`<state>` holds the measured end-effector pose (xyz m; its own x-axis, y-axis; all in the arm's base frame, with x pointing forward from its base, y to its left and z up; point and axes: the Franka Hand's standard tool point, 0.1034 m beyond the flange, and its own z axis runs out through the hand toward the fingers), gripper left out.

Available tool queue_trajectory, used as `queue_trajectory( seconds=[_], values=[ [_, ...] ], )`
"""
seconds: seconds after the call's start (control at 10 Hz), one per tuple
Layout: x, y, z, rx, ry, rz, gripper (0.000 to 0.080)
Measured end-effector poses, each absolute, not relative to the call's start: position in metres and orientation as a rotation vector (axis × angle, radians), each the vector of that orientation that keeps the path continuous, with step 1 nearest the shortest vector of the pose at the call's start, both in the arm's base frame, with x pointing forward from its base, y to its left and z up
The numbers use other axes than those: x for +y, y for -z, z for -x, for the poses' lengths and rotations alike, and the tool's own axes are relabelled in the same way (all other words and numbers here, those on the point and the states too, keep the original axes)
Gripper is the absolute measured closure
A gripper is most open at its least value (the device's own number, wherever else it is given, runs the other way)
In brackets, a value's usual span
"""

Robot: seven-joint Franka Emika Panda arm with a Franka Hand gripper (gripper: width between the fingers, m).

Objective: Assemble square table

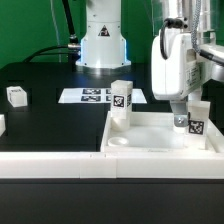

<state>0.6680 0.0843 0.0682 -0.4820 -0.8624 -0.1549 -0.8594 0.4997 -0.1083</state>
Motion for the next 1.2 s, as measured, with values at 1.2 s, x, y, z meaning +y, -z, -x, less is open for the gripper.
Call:
queue_trajectory(
  seconds=[1.2],
  values=[
    [0.045,-0.106,-0.667,2.383,0.136,1.655,0.0151]
  ],
)
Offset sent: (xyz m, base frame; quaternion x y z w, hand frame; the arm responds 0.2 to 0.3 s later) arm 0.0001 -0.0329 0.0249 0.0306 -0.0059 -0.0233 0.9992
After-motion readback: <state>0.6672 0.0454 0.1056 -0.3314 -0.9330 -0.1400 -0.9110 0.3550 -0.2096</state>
